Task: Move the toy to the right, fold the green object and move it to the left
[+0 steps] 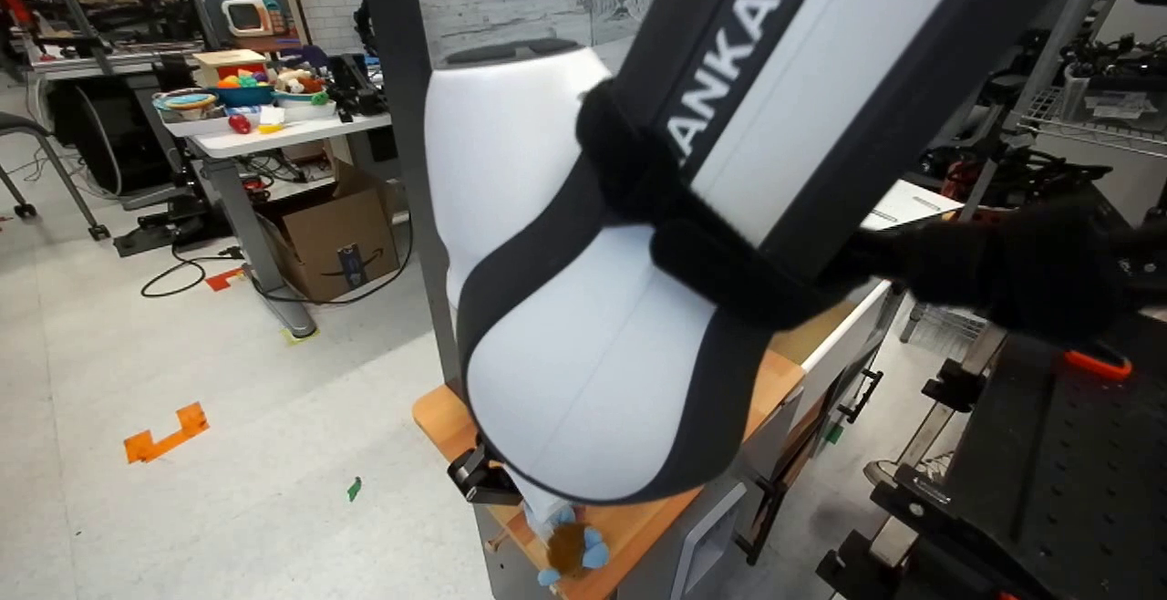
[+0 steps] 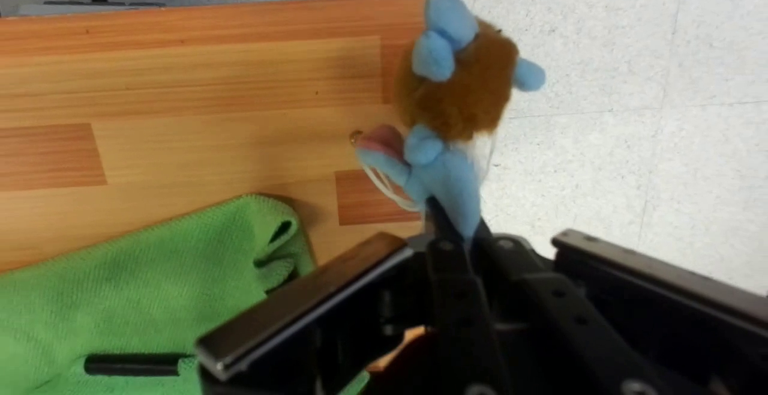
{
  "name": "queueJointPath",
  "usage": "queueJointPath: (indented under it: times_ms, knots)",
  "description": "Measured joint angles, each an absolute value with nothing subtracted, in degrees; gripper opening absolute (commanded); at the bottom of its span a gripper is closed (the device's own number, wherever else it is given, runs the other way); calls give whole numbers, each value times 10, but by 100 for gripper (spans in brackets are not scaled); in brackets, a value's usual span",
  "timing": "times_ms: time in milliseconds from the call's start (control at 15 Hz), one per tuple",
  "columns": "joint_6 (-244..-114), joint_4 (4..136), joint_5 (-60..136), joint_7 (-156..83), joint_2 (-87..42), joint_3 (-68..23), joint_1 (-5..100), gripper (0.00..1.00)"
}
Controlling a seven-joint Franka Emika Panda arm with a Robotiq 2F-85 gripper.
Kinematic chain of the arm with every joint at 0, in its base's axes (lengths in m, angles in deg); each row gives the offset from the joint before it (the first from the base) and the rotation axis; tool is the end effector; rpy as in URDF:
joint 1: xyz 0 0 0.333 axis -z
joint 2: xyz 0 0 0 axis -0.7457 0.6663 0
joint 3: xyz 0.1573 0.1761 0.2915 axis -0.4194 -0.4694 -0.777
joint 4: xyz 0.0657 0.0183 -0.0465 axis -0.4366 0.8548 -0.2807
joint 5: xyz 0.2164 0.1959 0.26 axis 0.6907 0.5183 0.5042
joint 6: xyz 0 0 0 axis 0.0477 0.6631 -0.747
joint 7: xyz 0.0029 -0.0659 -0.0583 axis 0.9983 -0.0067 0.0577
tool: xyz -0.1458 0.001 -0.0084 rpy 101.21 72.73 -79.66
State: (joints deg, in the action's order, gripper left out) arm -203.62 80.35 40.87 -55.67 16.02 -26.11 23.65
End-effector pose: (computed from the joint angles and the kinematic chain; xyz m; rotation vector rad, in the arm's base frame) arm 0.6089 0.2738 0.0143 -3.1357 -0.0058 -0.0420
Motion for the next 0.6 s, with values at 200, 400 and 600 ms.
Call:
queueJointPath:
  times_ms: [200, 400, 600]
  knots:
    - [-2036, 850, 405, -539, 111, -253, 239, 1]
    - [-2036, 915, 376, -510, 51, -223, 239, 1]
    - [-2040, 978, 322, -487, -5, -177, 242, 1]
